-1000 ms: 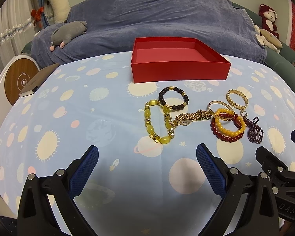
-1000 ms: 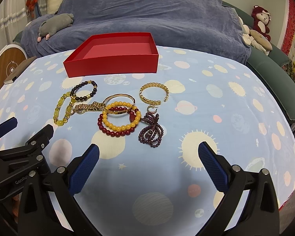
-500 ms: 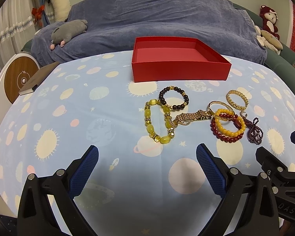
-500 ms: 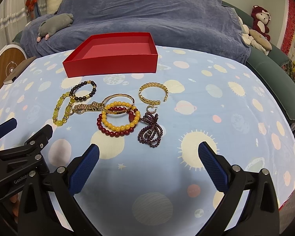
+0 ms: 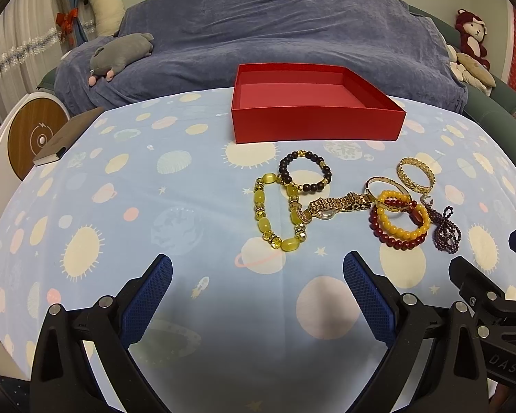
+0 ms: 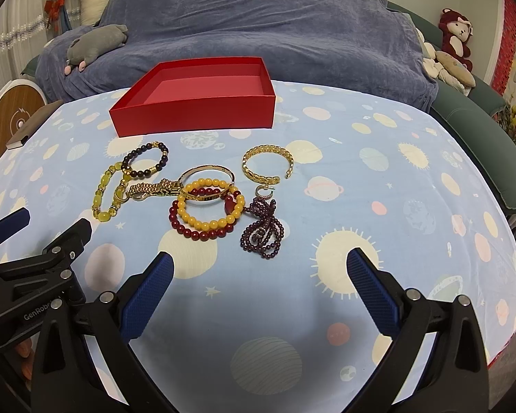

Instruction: Organize jewelry

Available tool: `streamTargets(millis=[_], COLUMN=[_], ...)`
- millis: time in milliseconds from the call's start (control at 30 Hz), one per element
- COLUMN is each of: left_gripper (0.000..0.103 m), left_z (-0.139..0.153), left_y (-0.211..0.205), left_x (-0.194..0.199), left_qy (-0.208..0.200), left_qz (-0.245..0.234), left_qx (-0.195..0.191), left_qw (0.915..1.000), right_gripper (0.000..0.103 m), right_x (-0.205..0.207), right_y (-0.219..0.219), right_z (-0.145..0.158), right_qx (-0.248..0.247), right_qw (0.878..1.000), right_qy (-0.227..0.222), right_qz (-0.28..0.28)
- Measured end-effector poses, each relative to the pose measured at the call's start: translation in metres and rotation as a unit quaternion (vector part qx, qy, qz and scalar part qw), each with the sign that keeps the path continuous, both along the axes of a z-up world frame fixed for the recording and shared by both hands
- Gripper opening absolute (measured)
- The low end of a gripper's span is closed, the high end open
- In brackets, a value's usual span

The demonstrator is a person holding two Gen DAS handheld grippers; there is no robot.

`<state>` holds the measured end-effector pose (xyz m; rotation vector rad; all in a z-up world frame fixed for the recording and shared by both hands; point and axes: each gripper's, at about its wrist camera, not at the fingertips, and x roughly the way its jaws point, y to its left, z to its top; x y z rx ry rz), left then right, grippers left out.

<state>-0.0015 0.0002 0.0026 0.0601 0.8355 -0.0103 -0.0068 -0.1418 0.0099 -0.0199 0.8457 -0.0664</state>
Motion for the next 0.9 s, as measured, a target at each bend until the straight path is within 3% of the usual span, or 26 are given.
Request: streamTargets(millis=[367,733,900], left_gripper=[0.096,0.095,0.085], left_z=[-0.002,-0.003,-0.008], left_y=[0.011,0.016,0.023], left_x=[0.005,0.020,0.034], left_qy=[0.008,0.015,0.029], left_qz=[0.021,0.008,0.015], left_qx=[-0.004,-0.018,-0.028], left_qw=[0.9997,0.9997,0.9991], right_gripper=[0.096,0.096,0.096], right_x=[0.000,0.003,0.003], right_y=[-0.004,-0.011,-0.019], right_z=[0.001,-0.001,-0.002], right_qx=[0.003,0.007,0.020], right_qw=[1.000,1.000,1.000], right_qy=[-0.001,0.009,0.011], right_qz=[-0.003,-0.010,-0.017])
